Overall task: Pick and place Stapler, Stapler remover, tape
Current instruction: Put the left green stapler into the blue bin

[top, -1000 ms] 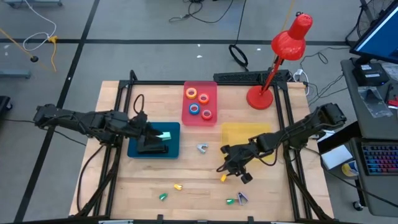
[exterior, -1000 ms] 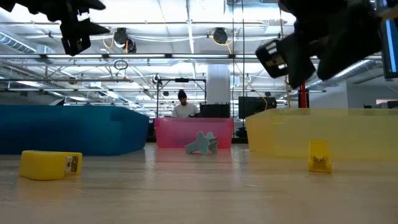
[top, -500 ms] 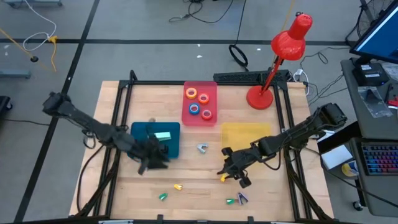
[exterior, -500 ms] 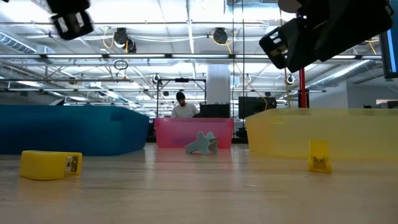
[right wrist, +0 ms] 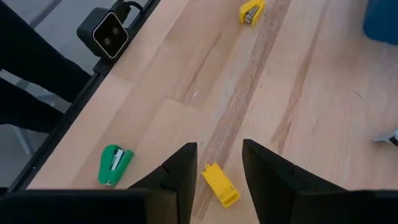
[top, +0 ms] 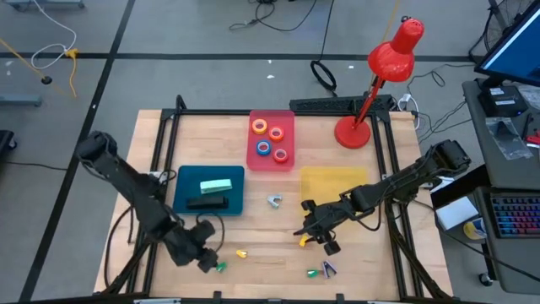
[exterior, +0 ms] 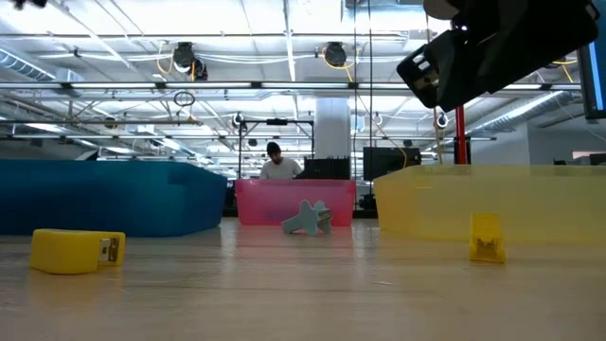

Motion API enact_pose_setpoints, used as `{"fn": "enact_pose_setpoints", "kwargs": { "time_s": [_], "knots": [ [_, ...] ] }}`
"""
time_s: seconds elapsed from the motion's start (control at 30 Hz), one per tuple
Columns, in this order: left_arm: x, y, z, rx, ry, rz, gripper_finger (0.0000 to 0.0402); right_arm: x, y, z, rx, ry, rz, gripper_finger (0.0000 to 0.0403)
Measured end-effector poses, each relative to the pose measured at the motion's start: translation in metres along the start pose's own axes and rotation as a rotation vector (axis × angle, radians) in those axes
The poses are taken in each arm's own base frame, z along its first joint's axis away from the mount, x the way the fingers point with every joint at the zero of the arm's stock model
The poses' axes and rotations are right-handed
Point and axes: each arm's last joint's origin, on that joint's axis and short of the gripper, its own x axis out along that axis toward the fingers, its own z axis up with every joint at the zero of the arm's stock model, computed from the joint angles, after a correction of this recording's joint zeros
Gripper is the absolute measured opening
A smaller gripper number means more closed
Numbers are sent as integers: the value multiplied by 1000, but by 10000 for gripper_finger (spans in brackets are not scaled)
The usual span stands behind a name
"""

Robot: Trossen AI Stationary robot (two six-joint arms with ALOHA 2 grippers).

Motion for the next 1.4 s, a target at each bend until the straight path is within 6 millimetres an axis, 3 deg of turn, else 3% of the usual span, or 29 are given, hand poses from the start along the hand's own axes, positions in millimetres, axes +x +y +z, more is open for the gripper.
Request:
{"fn": "enact_pose_setpoints", "kwargs": {
  "time_s": [0.13,0.33,0.47,0.63,0.9,1.17,1.4],
  "knots": [
    [10,2,-5,-158,-54,107,189,0,-4,0,72,-2,-10,123],
    [19,5,-5,-207,-82,132,189,-4,-12,1,178,-4,-29,123],
    [20,5,-1,-235,-77,135,189,-22,-14,4,222,-15,-34,123],
    [20,5,0,-325,-56,142,189,-58,-7,0,127,-97,-2,123],
    [19,5,3,-363,-168,112,189,-111,-5,-45,157,-245,-12,123],
    [20,3,12,-374,-183,109,189,-147,-5,-88,213,-481,-7,123],
    [29,-32,25,-347,-124,207,189,-162,-6,-102,236,-607,-88,123]
  ]
}}
